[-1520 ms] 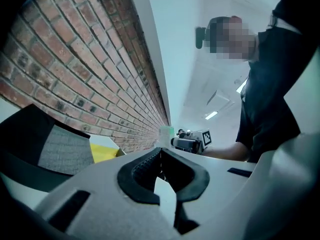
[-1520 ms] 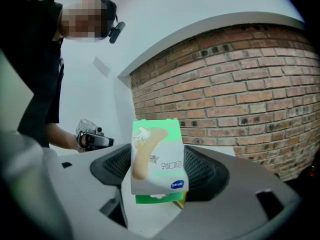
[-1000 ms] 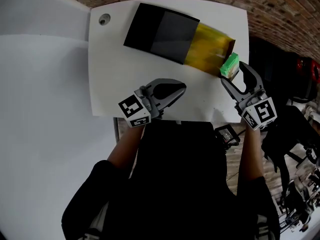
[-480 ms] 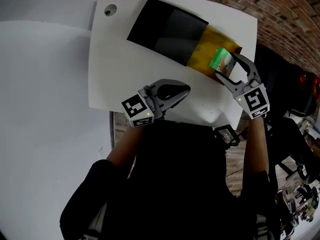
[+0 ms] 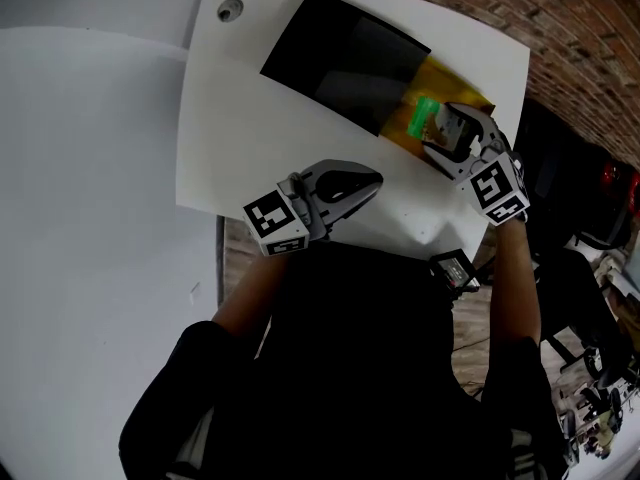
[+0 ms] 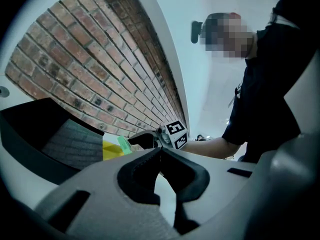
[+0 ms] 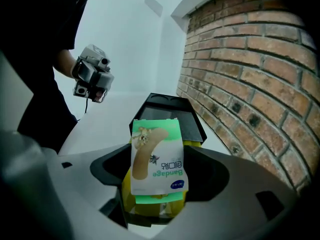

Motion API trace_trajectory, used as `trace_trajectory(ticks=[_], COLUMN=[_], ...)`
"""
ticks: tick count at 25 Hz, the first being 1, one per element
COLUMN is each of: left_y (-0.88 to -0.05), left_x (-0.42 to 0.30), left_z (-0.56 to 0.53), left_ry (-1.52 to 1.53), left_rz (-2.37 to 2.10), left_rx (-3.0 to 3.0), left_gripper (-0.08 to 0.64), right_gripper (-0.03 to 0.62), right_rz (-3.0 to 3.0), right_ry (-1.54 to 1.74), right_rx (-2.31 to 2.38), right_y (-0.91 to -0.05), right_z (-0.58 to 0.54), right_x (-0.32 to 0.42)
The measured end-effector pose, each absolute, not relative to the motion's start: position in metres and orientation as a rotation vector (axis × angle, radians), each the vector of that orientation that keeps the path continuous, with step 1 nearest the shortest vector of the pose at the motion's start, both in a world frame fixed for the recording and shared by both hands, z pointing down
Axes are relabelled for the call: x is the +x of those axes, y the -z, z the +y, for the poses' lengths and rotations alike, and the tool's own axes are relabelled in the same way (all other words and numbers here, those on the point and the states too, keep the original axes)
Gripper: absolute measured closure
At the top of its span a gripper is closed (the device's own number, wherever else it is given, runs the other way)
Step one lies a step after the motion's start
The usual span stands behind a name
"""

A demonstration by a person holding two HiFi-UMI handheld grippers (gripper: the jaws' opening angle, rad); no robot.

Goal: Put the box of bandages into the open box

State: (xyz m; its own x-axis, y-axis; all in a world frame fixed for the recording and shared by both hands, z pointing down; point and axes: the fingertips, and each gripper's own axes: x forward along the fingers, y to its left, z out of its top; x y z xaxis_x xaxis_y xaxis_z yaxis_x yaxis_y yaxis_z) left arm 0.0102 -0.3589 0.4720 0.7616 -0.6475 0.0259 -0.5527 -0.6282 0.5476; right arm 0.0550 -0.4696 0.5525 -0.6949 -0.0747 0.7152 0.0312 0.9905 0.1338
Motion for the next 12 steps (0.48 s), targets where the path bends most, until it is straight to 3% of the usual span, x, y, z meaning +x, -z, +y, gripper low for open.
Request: trace_trajectory(ticks=[12], left_y=[-0.479], left_x=[0.003], left_z=[-0.354], left_ry=[0.233], left_rz=[-0.952], left_rx=[2.384], left_gripper=[0.545], right_gripper=[0.262], right_rz=[-2.148], right_ry=[0.214], right_rx=[-0.113], right_y=[-0.603], right_z=[-0.463], right_x=[0.052])
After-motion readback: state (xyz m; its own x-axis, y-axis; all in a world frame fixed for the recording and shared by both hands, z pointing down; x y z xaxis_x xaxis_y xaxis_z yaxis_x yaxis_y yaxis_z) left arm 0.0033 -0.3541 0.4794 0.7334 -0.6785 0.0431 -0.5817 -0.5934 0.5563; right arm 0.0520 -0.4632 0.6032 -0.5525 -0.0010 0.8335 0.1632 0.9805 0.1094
